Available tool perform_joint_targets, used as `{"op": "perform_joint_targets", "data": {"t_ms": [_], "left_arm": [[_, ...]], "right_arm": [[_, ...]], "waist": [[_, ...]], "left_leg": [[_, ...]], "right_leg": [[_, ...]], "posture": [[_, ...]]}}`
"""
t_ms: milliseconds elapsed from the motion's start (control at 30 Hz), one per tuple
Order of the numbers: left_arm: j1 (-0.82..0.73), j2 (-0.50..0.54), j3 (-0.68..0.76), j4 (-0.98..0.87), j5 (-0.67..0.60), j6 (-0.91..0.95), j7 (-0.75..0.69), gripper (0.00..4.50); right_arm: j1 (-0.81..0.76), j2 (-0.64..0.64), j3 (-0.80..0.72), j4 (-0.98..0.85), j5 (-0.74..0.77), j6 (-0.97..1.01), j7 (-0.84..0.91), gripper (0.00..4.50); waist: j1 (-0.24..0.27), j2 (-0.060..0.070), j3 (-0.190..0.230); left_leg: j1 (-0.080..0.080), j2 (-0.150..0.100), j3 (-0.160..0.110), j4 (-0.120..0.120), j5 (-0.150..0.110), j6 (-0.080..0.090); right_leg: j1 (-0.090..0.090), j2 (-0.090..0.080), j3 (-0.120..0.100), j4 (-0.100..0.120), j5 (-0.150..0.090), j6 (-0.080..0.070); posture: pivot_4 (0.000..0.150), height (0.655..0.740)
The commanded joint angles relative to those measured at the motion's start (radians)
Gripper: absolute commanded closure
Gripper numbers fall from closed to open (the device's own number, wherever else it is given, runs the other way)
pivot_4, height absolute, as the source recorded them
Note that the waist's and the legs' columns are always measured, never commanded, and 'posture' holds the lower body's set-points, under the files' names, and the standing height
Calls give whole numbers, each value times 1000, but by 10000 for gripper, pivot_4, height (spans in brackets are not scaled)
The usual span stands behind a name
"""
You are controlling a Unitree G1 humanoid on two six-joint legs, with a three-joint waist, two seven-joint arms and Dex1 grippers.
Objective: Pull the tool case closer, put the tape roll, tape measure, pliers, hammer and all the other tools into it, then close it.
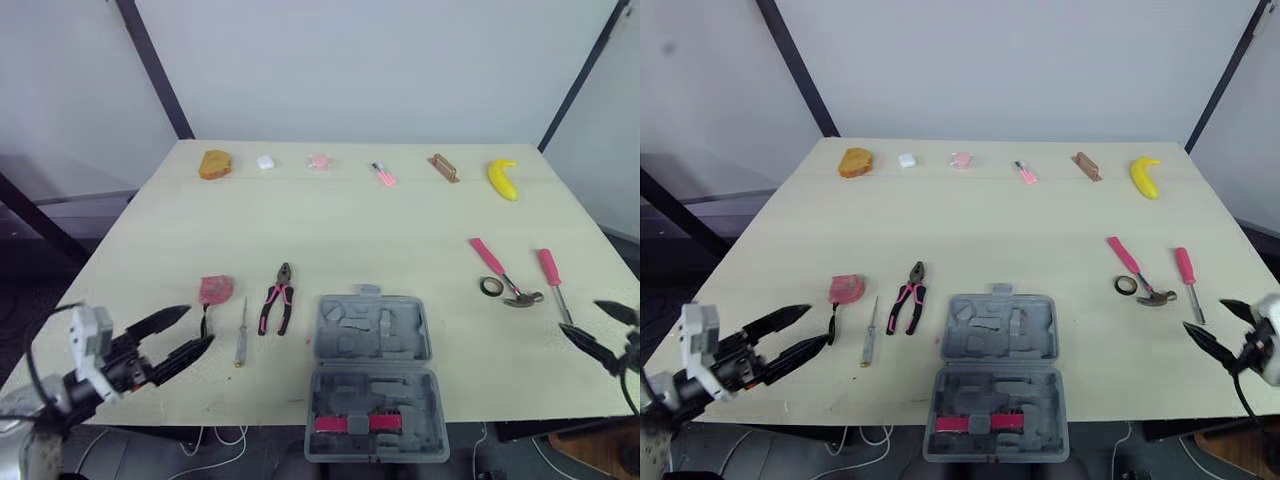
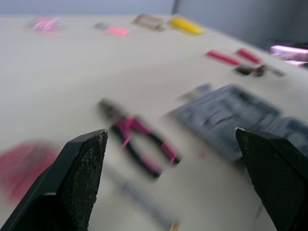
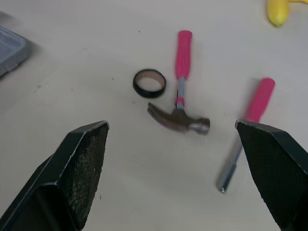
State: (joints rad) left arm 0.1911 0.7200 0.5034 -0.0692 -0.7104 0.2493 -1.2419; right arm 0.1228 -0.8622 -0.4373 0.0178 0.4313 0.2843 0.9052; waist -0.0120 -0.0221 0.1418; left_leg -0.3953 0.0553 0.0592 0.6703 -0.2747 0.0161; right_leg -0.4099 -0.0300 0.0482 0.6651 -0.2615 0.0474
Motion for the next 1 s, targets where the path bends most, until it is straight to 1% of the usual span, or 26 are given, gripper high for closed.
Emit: {"op": "perform_joint_targets", "data": {"t_ms": [33, 133, 233, 333, 400, 500, 700, 1000], "left_arm": [[-54, 24, -56, -65, -17, 24, -26, 0], [-101, 34, -103, -93, -18, 41, -43, 0], [-155, 50, -183, -142, 6, 53, -61, 0], [-181, 56, -223, -169, 8, 68, -56, 0], [-211, 49, -263, -207, 11, 73, -49, 0], [-231, 44, -297, -238, 14, 72, -46, 0], [-270, 16, -323, -293, 18, 59, 2, 0], [-257, 6, -333, -353, 18, 61, 39, 0]], "right_arm": [[-114, -86, 104, -60, -4, 127, 47, 502], [-233, -136, 224, -31, -55, 169, 92, 502], [-417, -150, 381, 31, -120, 186, 171, 502], [-528, -152, 482, 86, -179, 176, 234, 502], [-669, -150, 634, 171, -327, 154, 275, 502], [-793, -134, 761, 273, -425, 139, 364, 502], [-928, -78, 899, 482, -585, 59, 435, 502], [-1038, 43, 967, 733, -716, -100, 447, 502]], "waist": [[-1, 0, 0], [-2, 1, 1], [-2, 2, 2], [-1, 3, 3], [-1, 3, 4], [0, 4, 5], [0, 5, 6], [-4, 5, 6]], "left_leg": [[0, 0, 0, 0, 0, 0], [0, 0, 0, 1, 0, 0], [0, 0, -1, 1, 0, 0], [-2, 0, 0, 1, 0, 0], [-2, 0, 0, 0, 0, 0], [-3, 0, 1, 1, 0, 0], [-4, 0, 0, 0, 0, 0], [-4, 0, 0, 0, 0, 0]], "right_leg": [[0, 0, 0, 0, 0, 0], [0, 1, 0, 0, 0, 0], [0, 1, 0, 0, 0, 0], [-1, 1, 1, -1, 0, 0], [-1, 1, 0, -1, 0, 0], [-3, 1, 1, -1, 0, 0], [-3, 1, -1, -2, 0, 0], [-3, 1, -1, -1, 0, 0]], "posture": [[1500, 7400], [1500, 7400], [1500, 7400], [1500, 7400], [1500, 7400], [1500, 7400], [1500, 7400], [1500, 7400]]}}
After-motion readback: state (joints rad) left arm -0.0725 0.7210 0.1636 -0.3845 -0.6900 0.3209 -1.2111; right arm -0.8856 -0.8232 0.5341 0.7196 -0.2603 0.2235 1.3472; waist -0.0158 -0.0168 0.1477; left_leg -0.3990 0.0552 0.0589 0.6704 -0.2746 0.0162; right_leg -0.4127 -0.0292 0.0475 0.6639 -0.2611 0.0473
